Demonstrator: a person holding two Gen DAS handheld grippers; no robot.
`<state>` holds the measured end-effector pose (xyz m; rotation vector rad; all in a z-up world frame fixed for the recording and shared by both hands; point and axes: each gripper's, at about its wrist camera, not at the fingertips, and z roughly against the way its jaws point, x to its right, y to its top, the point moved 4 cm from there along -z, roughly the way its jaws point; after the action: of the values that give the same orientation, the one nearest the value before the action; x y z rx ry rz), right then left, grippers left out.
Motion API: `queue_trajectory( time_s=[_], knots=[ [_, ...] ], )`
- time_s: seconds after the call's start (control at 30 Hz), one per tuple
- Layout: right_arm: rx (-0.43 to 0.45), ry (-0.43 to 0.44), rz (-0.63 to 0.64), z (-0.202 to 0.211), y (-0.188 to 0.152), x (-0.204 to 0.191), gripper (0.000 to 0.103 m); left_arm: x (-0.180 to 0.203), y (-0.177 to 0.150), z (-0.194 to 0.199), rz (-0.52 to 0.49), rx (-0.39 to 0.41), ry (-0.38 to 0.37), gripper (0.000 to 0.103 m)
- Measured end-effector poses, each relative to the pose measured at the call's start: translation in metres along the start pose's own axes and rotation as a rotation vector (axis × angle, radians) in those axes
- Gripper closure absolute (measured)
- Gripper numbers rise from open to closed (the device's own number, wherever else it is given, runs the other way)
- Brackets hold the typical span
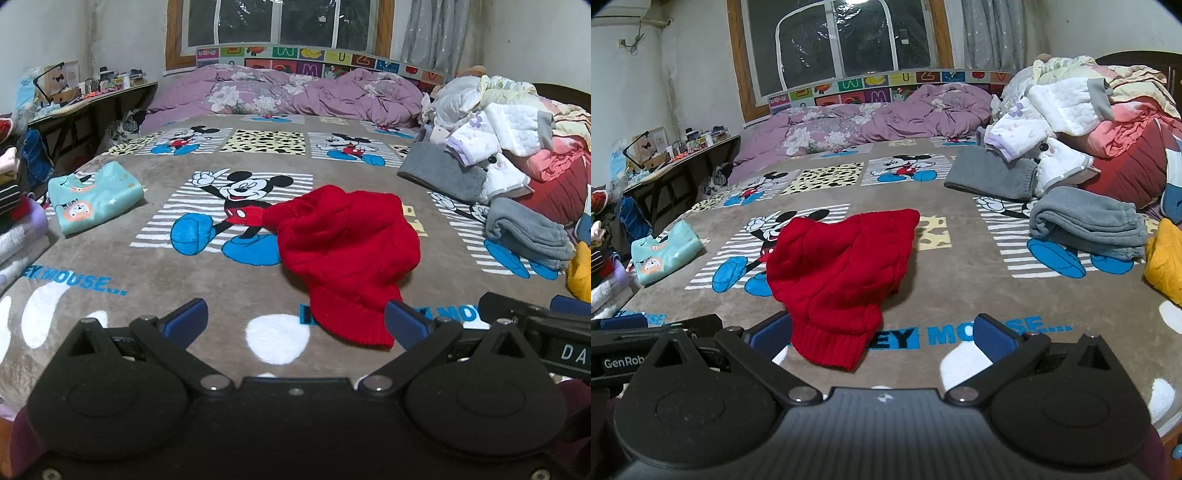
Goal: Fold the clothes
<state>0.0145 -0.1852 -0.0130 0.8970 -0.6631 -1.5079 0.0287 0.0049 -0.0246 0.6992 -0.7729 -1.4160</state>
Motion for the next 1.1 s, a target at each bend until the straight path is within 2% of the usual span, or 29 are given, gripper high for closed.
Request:
queue_trajectory(
  time_s=[0.47, 0.7, 0.93, 1.1],
  knots=[
    [-0.011, 0.01, 0.01, -0.013, 0.002, -0.003, 0.0, -0.003, -0.001, -0.011, 0.022, -0.006, -0.014, 0.0],
    [-0.021, 0.026, -0.002, -0.026, 0.001, 0.002, 0.0, 0.0, 0.0, -0.024, -0.01, -0.021, -0.012, 0.0],
    [-0.022, 0.054, -0.027, -0.048, 0.004, 0.01, 0.0, 0.0, 0.012, -0.042, -0.042, -0.013, -0.051, 0.0],
    [0.001, 0.076, -0.051, -0.072, 0.007, 0.02, 0.0, -0.004, 0.026, -0.062, -0.046, 0.028, -0.047, 0.0]
  ],
)
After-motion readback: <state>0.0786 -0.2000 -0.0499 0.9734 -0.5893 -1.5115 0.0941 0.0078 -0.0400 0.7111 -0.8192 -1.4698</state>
